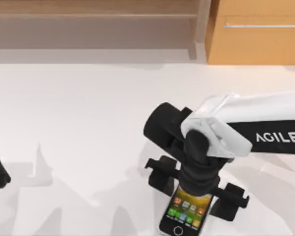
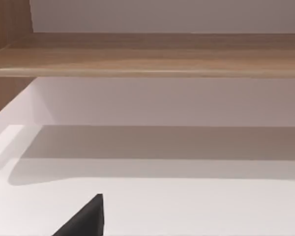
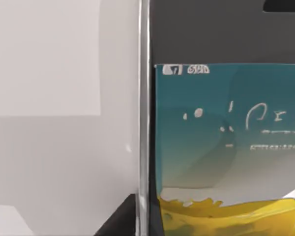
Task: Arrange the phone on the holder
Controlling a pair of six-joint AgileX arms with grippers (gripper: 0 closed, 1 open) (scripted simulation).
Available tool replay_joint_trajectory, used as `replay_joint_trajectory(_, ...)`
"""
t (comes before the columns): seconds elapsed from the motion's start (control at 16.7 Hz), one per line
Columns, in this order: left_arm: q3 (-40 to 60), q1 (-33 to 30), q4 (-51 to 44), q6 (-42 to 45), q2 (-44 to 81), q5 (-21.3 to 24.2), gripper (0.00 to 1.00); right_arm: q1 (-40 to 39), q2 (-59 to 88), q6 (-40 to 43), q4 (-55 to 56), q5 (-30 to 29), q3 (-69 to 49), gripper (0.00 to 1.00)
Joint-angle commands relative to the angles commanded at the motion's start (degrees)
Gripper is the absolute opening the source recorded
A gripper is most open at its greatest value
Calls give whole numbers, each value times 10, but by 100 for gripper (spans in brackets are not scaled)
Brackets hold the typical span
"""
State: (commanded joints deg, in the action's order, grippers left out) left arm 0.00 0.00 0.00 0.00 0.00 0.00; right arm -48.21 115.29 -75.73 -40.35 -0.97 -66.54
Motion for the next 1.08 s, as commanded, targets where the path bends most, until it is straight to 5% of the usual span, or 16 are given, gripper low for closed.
replay_joint_trajectory(1.08,0,0,0,0,0,0,100,19,-77,34,-69,5,-46,0)
